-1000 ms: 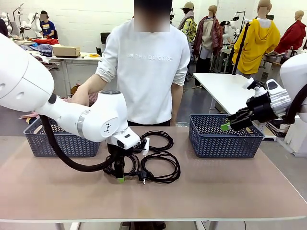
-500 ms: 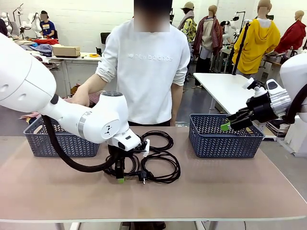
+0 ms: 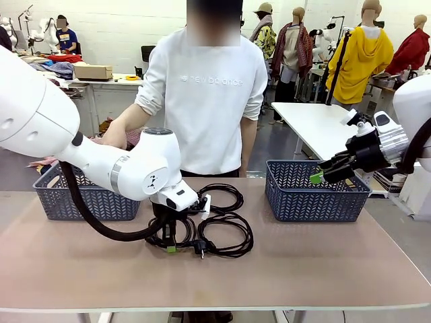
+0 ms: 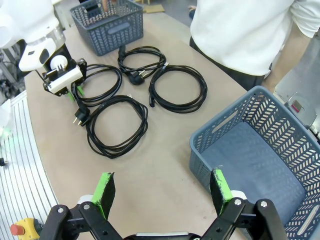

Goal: Organize the cables according to human instructions.
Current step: Pick up a bundle of cables and place it in the basket indicated by the human.

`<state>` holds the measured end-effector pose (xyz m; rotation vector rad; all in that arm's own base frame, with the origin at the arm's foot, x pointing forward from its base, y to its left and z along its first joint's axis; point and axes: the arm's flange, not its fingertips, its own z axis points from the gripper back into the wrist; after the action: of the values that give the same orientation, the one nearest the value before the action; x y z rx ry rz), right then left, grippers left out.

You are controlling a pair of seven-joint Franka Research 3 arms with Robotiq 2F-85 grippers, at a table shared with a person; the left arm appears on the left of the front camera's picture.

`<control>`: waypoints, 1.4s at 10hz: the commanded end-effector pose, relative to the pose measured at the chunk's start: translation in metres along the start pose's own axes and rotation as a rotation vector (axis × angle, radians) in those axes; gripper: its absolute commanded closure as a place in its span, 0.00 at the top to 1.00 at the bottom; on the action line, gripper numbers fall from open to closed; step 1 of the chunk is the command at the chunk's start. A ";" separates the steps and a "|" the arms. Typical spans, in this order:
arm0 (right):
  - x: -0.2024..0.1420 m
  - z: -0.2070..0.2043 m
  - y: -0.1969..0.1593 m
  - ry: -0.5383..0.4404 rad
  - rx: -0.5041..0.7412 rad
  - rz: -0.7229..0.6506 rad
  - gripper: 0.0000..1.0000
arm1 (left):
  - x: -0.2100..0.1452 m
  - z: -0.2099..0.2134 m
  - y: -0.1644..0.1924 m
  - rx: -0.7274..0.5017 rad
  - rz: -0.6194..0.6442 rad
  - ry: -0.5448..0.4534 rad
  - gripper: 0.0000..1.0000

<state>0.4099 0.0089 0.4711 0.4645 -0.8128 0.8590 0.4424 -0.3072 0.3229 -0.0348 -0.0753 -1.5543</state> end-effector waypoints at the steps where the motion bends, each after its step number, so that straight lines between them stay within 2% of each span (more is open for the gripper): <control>1: 0.001 -0.003 -0.004 -0.032 0.002 0.020 1.00 | 0.001 0.001 0.003 0.016 0.010 0.025 0.02; 5: 0.001 -0.003 -0.004 -0.032 0.002 0.020 1.00 | -0.002 0.009 0.003 0.025 0.008 0.028 0.00; 7: 0.001 -0.003 -0.004 -0.032 0.002 0.020 1.00 | -0.004 0.025 -0.001 0.050 0.016 0.033 0.00; 10: 0.001 -0.003 -0.004 -0.032 0.002 0.020 1.00 | -0.004 0.086 -0.002 0.146 0.011 0.016 0.00; 12: 0.001 -0.003 -0.004 -0.032 0.002 0.020 1.00 | -0.007 0.133 0.008 0.209 -0.015 0.007 0.00; 14: 0.001 -0.003 -0.004 -0.032 0.002 0.020 1.00 | -0.024 0.177 0.026 0.277 -0.010 0.019 0.00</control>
<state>0.4099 0.0089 0.4711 0.4642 -0.8124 0.8592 0.4526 -0.2843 0.4871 0.1505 -0.2724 -1.5324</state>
